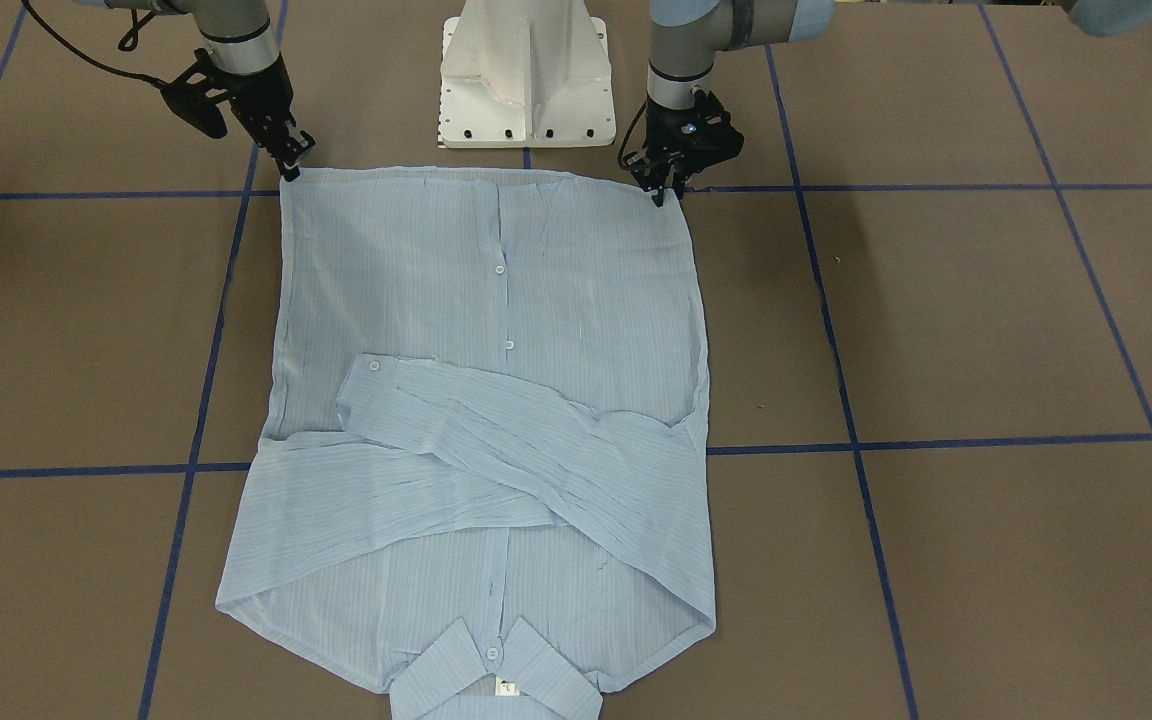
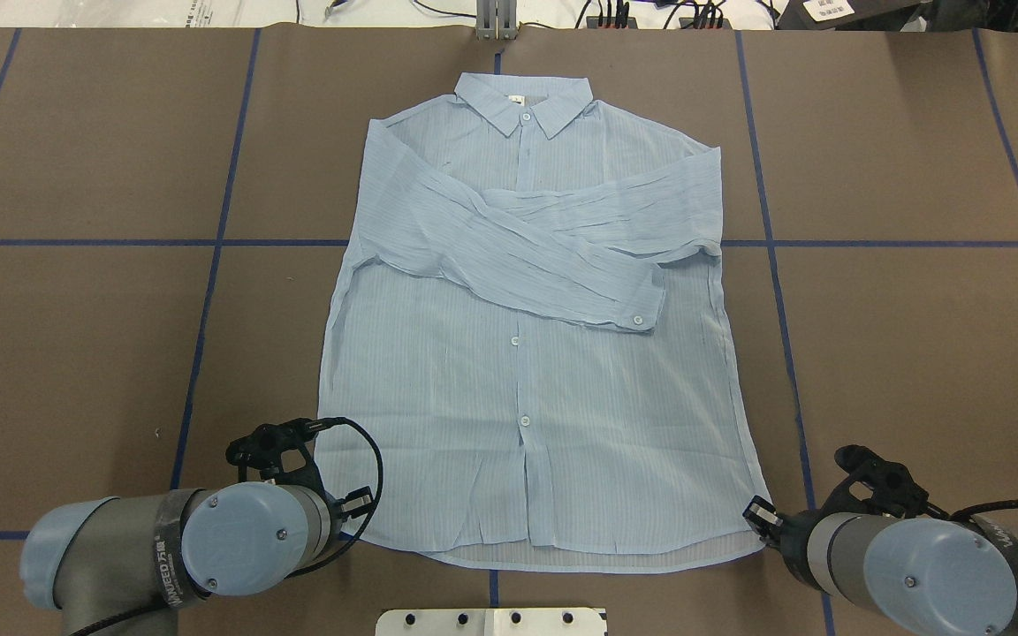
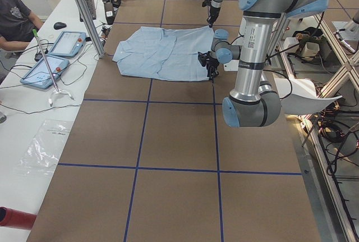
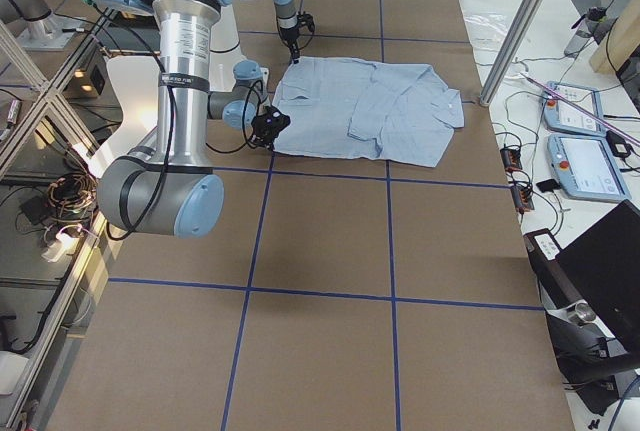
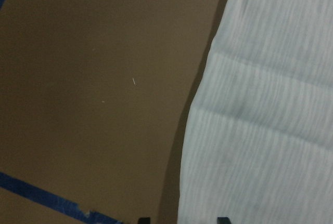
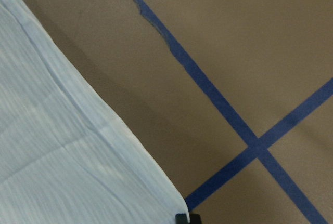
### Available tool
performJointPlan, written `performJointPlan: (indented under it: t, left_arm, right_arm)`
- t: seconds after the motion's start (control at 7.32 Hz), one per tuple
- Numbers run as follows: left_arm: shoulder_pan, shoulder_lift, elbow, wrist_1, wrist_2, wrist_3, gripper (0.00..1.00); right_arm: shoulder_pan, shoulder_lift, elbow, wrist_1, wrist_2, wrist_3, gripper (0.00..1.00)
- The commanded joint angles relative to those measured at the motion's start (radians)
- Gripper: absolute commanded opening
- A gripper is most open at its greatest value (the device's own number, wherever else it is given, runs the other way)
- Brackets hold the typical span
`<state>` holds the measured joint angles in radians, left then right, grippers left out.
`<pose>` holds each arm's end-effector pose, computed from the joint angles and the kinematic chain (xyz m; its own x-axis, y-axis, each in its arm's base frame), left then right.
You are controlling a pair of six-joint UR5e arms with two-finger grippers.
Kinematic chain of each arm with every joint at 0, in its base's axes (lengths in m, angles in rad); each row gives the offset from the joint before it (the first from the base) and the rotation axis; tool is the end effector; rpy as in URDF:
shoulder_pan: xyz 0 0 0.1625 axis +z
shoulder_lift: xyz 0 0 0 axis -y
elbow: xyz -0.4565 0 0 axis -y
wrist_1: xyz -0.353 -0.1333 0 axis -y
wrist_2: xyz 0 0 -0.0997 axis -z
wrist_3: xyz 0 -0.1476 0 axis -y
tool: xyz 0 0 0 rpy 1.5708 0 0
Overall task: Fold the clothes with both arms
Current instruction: 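Grasp both hem corners nearest the robot with the left and right grippers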
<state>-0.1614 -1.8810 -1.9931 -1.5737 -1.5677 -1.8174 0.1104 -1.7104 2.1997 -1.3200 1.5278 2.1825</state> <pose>0.5458 -0.2244 0.4037 0.6700 -0.3564 -0.6512 0.3365 0.9277 -0.1615 -0.4032 -0.1852 0.4903 0.5211 0.6350 0.5703 -0.5352 0.7636 -0.3613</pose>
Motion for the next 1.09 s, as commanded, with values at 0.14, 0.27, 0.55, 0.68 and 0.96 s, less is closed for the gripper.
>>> performJointPlan:
  t: [0.14, 0.27, 0.55, 0.68, 0.96]
  left_arm:
    - [-0.007, 0.005, -0.044, 0.007, -0.005, 0.003, 0.00]
    - [-0.009, 0.011, -0.085, 0.009, -0.005, -0.005, 0.00]
    - [0.003, 0.022, -0.205, 0.056, -0.011, -0.087, 0.00]
    - [0.034, 0.035, -0.275, 0.069, -0.015, -0.111, 0.00]
    - [-0.007, 0.031, -0.404, 0.069, -0.081, -0.112, 0.00]
  right_arm:
    - [0.000, -0.002, 0.002, 0.001, 0.000, -0.004, 0.00]
    - [0.000, -0.005, 0.009, 0.001, 0.000, -0.007, 0.00]
    - [-0.046, -0.073, 0.093, 0.001, 0.000, -0.006, 0.00]
    - [-0.057, -0.089, 0.125, 0.001, 0.002, -0.004, 0.00]
    - [0.021, -0.123, 0.242, -0.001, 0.009, 0.003, 0.00]
